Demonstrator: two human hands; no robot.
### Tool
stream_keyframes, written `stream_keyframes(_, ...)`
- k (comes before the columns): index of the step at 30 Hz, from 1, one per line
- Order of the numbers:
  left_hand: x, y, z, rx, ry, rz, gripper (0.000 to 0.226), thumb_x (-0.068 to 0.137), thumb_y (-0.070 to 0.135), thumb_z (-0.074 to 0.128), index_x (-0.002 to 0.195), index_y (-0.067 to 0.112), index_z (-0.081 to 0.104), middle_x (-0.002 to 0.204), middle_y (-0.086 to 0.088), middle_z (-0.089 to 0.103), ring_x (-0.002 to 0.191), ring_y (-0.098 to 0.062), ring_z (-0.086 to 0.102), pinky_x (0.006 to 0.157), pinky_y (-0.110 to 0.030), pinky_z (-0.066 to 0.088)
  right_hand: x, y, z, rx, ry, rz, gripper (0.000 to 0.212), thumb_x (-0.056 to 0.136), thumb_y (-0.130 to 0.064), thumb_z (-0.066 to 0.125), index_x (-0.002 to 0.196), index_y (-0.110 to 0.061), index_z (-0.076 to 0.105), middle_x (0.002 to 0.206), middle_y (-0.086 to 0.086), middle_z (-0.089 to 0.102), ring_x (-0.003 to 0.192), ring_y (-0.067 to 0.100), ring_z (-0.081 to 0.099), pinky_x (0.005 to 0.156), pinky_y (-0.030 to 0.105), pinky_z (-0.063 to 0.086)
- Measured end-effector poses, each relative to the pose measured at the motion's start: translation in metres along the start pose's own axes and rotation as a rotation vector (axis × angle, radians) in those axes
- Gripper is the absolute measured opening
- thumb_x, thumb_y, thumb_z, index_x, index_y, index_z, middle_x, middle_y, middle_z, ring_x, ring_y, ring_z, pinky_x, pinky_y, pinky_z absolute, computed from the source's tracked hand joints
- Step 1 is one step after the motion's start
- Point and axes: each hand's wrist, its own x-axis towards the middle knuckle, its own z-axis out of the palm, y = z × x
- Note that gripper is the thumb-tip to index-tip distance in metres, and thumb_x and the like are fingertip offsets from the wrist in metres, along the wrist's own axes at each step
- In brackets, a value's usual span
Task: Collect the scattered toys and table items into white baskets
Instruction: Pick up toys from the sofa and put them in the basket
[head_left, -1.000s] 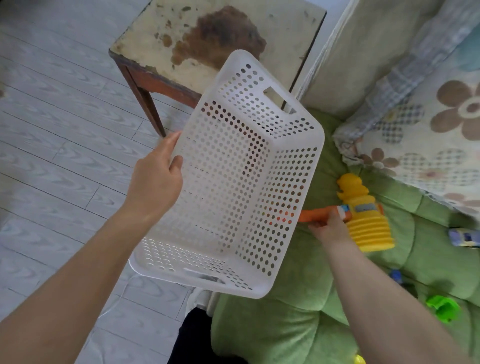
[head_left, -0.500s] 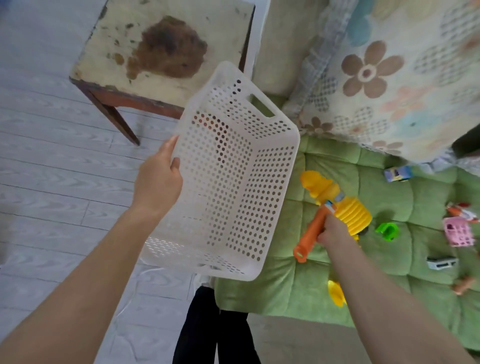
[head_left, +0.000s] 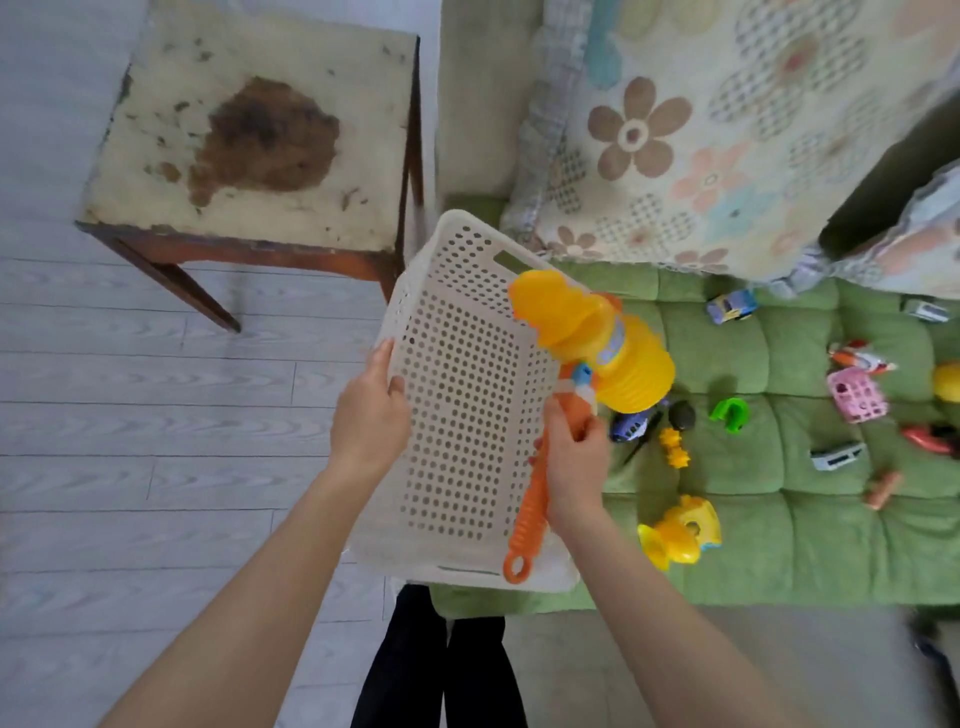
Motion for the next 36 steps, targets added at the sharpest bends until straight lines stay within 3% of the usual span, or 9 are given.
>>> stream_keyframes(2,-0.005,-0.003,0.008,-0.042,-0.018,-0.004,0.045,0.098,0.014,0.035,0.143,0.018,0.032,0.130,-0.004,0.053,0.100,-0.012,0.053,0.077,-0.022,0.041,-0.007,0.006,0.010,-0.150,-0.052,-0.112,0.015,0.084,-0.024,0.062,0.078,-0.026,0.049,0.075,0.006,0.056,0.063,0.020,0.056,0.056,0.035,0.050)
stream_keyframes(4,-0.010,-0.008,0.014,-0.061,-0.025,-0.002,0.042,0.098,0.015,0.036,0.140,0.019,0.037,0.117,0.001,0.057,0.087,-0.006,0.055,0.067,-0.011,0.041,-0.011,0.013,0.020,-0.224,-0.122,-0.167,0.016,0.085,-0.022,0.061,0.079,-0.023,0.047,0.074,0.001,0.051,0.063,0.017,0.052,0.058,0.033,0.045)
stream_keyframes(8,-0.013,-0.016,0.018,-0.106,-0.037,-0.027,0.037,0.097,0.014,0.036,0.133,0.021,0.043,0.102,0.004,0.057,0.073,0.002,0.049,0.057,-0.011,0.033,-0.003,0.029,0.039,-0.266,-0.179,-0.153,0.012,0.090,-0.023,0.056,0.088,-0.015,0.047,0.077,0.002,0.049,0.069,0.017,0.048,0.060,0.029,0.039)
stream_keyframes(14,-0.016,-0.012,0.018,-0.120,-0.035,-0.003,0.038,0.097,0.014,0.037,0.134,0.023,0.043,0.097,0.013,0.052,0.073,0.010,0.047,0.056,0.003,0.036,0.027,0.037,0.050,-0.306,-0.219,-0.077,0.034,0.094,-0.028,0.049,0.125,-0.014,0.046,0.100,-0.003,0.051,0.086,0.012,0.049,0.074,0.027,0.036)
stream_keyframes(21,-0.020,-0.011,0.029,-0.120,-0.015,-0.073,0.037,0.097,0.012,0.037,0.131,0.020,0.045,0.102,0.006,0.055,0.088,-0.013,0.055,0.071,-0.020,0.039,0.042,0.028,0.031,-0.356,-0.377,-0.004,0.052,0.093,-0.027,0.053,0.140,-0.015,0.035,0.136,0.005,0.047,0.120,0.020,0.049,0.089,0.028,0.043)
stream_keyframes(25,-0.028,-0.007,0.047,-0.089,0.008,-0.108,0.038,0.096,0.011,0.037,0.132,0.019,0.045,0.102,0.007,0.051,0.089,-0.012,0.047,0.078,-0.028,0.035,0.055,0.022,-0.020,-0.236,-0.135,-0.156,0.029,0.089,-0.020,0.058,0.117,-0.010,0.057,0.109,0.005,0.064,0.096,0.013,0.059,0.083,0.026,0.047)
stream_keyframes(28,-0.036,0.000,0.063,-0.084,0.048,-0.109,0.039,0.096,0.011,0.037,0.133,0.020,0.044,0.107,0.006,0.051,0.094,-0.012,0.045,0.081,-0.029,0.035,0.080,0.029,-0.075,-0.044,0.074,-0.077,0.007,0.088,-0.012,0.058,0.093,-0.011,0.061,0.078,0.001,0.065,0.075,0.018,0.063,0.075,0.037,0.054)
stream_keyframes(32,-0.044,0.016,0.092,-0.040,0.132,-0.116,0.039,0.096,0.012,0.037,0.134,0.019,0.043,0.120,-0.006,0.056,0.101,-0.020,0.049,0.083,-0.031,0.034,0.122,0.055,-0.155,0.002,0.198,0.124,0.016,0.089,-0.008,0.054,0.101,0.001,0.060,0.071,0.007,0.060,0.058,0.016,0.056,0.054,0.026,0.049)
stream_keyframes(36,-0.045,0.025,0.109,-0.007,0.198,-0.117,0.038,0.096,0.011,0.037,0.133,0.016,0.044,0.124,-0.011,0.055,0.106,-0.026,0.050,0.087,-0.034,0.036,0.146,0.086,-0.209,-0.206,0.164,0.242,0.013,0.087,-0.012,0.056,0.094,-0.002,0.061,0.066,0.011,0.059,0.053,0.017,0.055,0.052,0.030,0.048)
